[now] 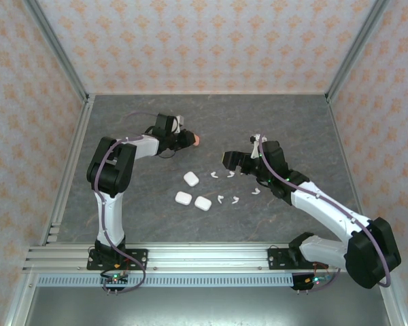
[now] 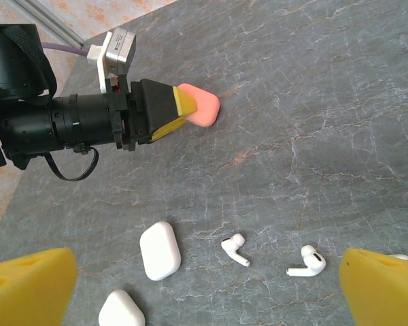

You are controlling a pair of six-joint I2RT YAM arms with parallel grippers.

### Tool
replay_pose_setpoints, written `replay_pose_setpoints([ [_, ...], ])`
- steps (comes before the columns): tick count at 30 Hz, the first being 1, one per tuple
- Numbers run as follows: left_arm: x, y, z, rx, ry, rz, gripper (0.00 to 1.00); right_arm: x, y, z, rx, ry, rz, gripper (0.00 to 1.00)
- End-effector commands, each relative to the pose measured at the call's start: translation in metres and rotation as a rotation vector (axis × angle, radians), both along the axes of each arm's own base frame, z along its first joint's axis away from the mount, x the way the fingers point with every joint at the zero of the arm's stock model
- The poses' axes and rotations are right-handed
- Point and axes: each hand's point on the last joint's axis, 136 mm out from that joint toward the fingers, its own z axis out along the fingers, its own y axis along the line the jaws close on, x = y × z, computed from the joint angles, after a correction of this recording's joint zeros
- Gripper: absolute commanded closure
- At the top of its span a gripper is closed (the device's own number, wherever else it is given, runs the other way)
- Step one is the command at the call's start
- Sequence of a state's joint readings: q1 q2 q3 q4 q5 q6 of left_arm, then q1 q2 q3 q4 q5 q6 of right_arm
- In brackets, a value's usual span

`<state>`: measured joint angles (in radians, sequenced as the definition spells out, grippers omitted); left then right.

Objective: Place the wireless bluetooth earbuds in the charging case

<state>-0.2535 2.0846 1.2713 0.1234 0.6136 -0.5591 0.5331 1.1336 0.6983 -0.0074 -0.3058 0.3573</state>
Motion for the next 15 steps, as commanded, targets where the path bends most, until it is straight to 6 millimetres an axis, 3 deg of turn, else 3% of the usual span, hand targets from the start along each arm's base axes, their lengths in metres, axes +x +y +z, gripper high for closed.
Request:
replay_pose_setpoints([
  [1, 0.004, 0.000, -0.002, -0.007, 0.005, -0.001, 0.64, 0.000, -0.005, 0.002, -0.018, -0.018, -0.011, 0.01],
  [6, 0.005, 0.005, 0.003, 0.009, -0.011, 0.006, 0.51, -0.001, -0.006, 0.003, -0.034, -0.021, -0.009, 0.01],
  [15, -0.007, 0.035, 0.038, 0.135, -0.121, 0.050, 0.38, -0.001, -0.020, 0.012, -0.098, -0.061, -0.040, 0.01],
])
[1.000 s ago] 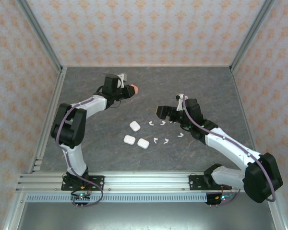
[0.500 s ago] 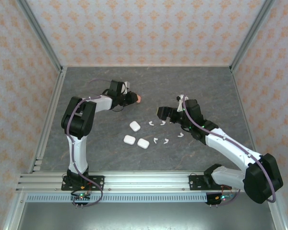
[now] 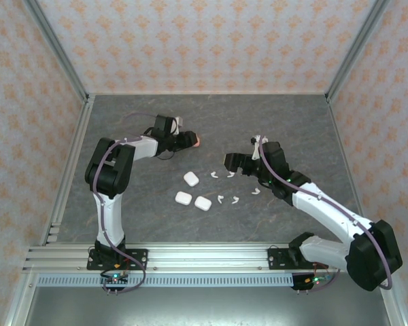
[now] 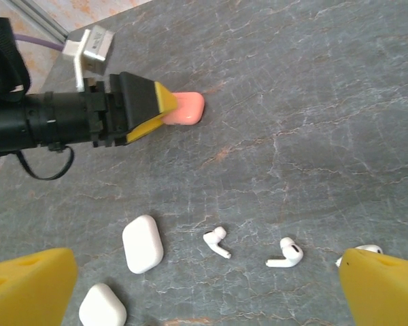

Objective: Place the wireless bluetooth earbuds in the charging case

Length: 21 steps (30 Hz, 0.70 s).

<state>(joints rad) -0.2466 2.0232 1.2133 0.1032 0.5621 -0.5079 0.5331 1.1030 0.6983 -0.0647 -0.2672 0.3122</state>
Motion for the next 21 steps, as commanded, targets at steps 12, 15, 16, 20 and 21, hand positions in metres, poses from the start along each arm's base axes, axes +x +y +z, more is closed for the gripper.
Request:
replay_pose_setpoints([
  [12, -0.047, 0.068, 0.145, 0.155, -0.479, 0.191, 0.20, 0.008, -0.023, 0.020, -0.033, -0.086, -0.104, 0.01],
  [15, -0.065, 0.083, 0.174, 0.154, -0.587, 0.250, 0.13, 0.004, -0.017, 0.017, -0.062, -0.070, -0.046, 0.01],
  [16, -0.072, 0.087, 0.183, 0.154, -0.623, 0.270, 0.10, 0.003, -0.016, 0.015, -0.077, -0.063, -0.027, 0.01],
  [20, -0.093, 0.104, 0.210, 0.148, -0.709, 0.343, 0.00, -0.001, -0.007, 0.009, -0.125, -0.030, 0.056, 0.01],
  [21, -0.098, 0.107, 0.215, 0.142, -0.722, 0.359, 0.00, -0.002, -0.004, 0.006, -0.136, -0.018, 0.074, 0.01],
])
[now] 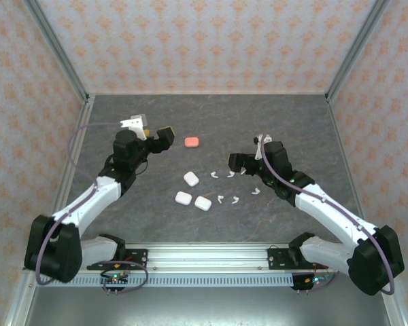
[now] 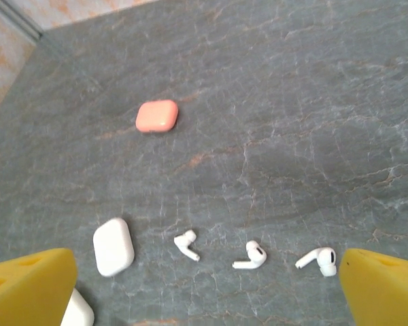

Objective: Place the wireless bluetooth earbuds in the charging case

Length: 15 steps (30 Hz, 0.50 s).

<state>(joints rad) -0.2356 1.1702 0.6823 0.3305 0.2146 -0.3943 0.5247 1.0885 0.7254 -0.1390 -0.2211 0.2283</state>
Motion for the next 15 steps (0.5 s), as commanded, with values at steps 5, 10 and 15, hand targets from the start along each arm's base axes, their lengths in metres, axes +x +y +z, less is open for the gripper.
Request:
replay_pose_setpoints([
  [5, -0.026, 0.037, 0.045, -0.074, -0.172, 0.178, 0.00, -0.011, 0.038, -0.012, -0.152, 0.058, 0.179, 0.01],
  [10, -0.039, 0.038, 0.053, -0.046, -0.179, 0.161, 0.00, -0.022, 0.084, -0.031, -0.221, 0.117, 0.291, 0.04],
  [15, -0.047, 0.036, 0.058, 0.002, -0.162, 0.130, 0.00, -0.032, 0.124, -0.055, -0.307, 0.183, 0.395, 0.09],
])
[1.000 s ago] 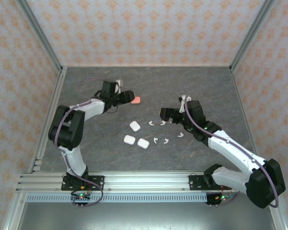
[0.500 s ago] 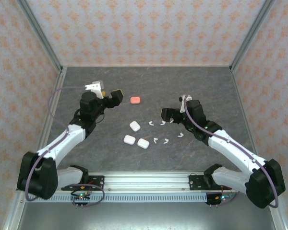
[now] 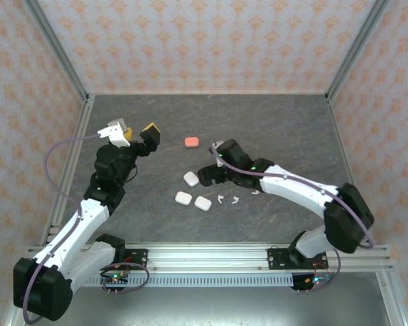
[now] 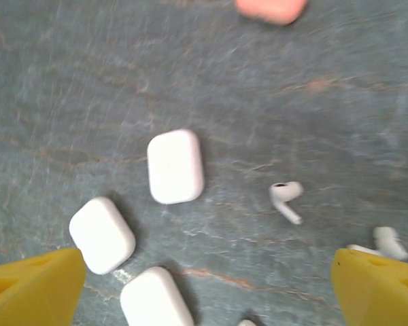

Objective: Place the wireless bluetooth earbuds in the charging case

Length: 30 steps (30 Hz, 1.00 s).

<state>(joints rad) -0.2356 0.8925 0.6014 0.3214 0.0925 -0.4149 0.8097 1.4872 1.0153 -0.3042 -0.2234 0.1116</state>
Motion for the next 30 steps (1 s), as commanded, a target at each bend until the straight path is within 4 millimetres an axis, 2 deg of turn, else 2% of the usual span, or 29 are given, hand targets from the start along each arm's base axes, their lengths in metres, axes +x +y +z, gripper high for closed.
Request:
replay_pose_setpoints([
  [1, -0.005, 0.005, 0.001, 0.059, 0.033, 0.014, 0.00, -0.005, 0.015, -0.010, -0.083, 0.025, 0.049, 0.09],
  [10, -0.012, 0.013, -0.002, 0.125, 0.073, 0.046, 0.00, -0.004, 0.046, -0.047, -0.192, 0.108, 0.101, 0.17],
  [22, -0.017, 0.018, 0.003, 0.139, 0.060, 0.065, 0.00, 0.017, 0.061, -0.080, -0.282, 0.130, 0.087, 0.28],
  [30, -0.018, 0.020, 0.004, 0.147, 0.063, 0.073, 0.00, 0.021, 0.062, -0.101, -0.332, 0.141, 0.089, 0.36],
])
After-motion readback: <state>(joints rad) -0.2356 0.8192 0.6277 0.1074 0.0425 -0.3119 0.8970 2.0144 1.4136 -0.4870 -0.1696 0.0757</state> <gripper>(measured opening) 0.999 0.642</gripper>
